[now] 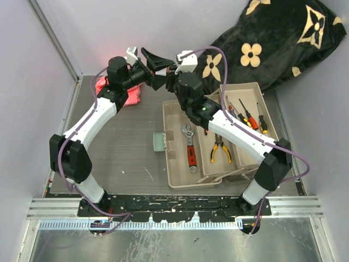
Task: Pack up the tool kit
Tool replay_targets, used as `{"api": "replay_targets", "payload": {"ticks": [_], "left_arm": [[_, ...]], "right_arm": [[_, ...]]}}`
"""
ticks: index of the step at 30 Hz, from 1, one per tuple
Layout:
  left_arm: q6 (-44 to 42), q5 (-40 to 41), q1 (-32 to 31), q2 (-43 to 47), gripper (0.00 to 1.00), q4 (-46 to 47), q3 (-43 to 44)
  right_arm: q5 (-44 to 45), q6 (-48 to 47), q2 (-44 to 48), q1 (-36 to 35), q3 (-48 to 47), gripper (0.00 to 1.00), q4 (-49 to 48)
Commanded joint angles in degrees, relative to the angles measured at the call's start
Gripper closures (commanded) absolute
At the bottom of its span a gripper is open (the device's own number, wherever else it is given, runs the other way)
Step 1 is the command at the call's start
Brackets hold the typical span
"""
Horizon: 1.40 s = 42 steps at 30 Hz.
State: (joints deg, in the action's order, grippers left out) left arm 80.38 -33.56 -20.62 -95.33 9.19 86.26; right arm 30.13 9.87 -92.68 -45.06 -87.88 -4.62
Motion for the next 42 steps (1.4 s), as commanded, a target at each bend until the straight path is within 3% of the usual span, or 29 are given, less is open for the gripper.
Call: {"api": "replay_targets", "payload": {"ticks": [1,10,18,27,31,42], "left_arm": [[0.09,-1.88,0.32,2.44,0.02,5.71,1.95],[-4.74,-2.75,7.48,-1.19,0.02,2.69,4.06],[-12.27,-4.43,10.61,-0.04,0.02,-1.47,2.29],[-14.52,-5.12,10.6,0.5,0.02,-3.47,1.2],[-15.58,-5.69,10.56,0.43,0.02,-4.37,1.3],[-21.85,-7.08,10.43,3.19,0.02,-9.93,0.5]], "right_arm": [[2.39,1.21,1.62,-0.04,-2.49,0.99,-3.14],[9.5,-1.77,9.99,2.47,-0.44,0.99,2.51],[9.71,6.77,26.25,18.18,9.13,0.99,16.15],[4.41,15.83,37.13,27.65,17.04,0.99,33.36],[-0.24,18.78,37.09,30.3,19.93,0.99,33.98],[-15.58,25.4,24.57,38.89,18.97,0.99,28.91]]}}
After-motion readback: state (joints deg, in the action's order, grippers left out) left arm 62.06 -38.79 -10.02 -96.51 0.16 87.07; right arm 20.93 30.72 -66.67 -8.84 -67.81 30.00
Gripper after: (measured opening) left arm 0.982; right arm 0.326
